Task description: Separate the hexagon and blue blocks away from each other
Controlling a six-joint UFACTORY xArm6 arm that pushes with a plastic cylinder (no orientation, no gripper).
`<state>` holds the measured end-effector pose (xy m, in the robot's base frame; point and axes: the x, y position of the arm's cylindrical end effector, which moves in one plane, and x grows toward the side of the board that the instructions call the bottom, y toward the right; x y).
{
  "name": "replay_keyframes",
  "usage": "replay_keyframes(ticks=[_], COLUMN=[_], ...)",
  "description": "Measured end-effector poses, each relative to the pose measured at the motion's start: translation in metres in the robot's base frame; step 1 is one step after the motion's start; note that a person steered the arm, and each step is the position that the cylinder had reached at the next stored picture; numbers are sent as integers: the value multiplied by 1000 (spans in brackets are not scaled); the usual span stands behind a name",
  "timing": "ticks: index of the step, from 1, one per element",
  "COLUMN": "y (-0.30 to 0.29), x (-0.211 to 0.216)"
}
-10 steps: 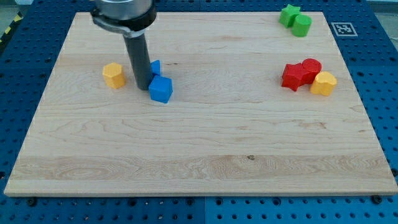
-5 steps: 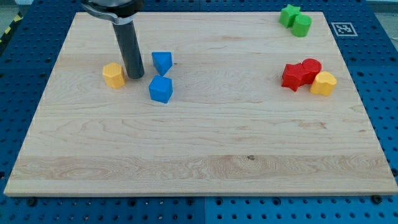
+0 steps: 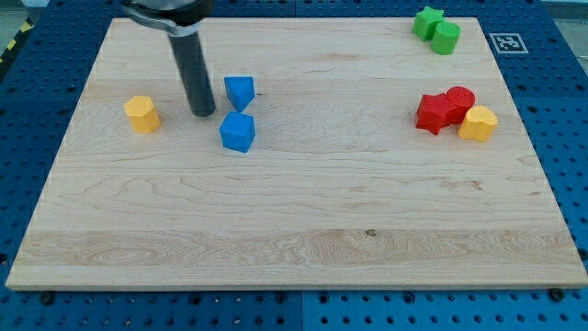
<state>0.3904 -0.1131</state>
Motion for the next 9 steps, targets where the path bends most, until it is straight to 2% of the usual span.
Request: replay_keyframes(ticks=[3,7,8,9], y=[121,364,402,402], x=[-29,-37,-20,12])
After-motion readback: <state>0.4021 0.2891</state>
